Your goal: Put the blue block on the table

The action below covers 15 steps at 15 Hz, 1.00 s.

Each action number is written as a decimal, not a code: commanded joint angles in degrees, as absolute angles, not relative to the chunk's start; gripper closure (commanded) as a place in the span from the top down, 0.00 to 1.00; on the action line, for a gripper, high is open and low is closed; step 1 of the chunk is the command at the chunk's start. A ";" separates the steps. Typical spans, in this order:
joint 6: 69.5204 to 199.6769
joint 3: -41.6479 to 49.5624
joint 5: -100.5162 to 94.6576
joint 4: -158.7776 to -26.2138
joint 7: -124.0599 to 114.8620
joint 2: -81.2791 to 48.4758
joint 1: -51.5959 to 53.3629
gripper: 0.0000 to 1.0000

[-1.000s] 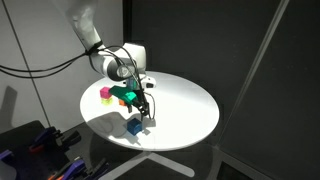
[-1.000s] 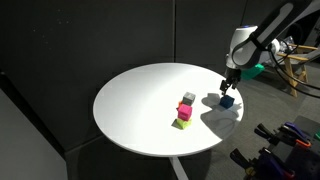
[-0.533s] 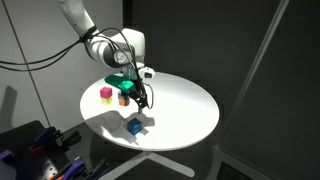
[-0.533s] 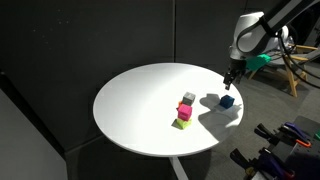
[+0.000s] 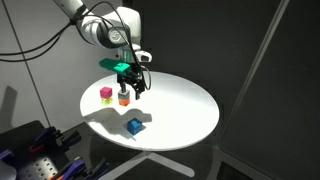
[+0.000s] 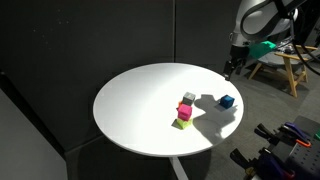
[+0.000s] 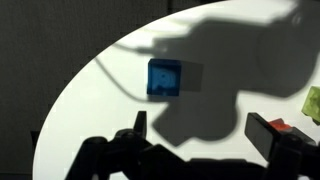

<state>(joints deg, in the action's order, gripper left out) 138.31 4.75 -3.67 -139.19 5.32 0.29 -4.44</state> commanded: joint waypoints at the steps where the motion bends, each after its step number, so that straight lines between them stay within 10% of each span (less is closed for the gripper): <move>1: 134.94 3.38 -2.52 -137.65 4.14 3.10 -3.14 1.00; 15: 123.31 -1.67 1.52 -139.69 2.83 16.70 2.67 1.00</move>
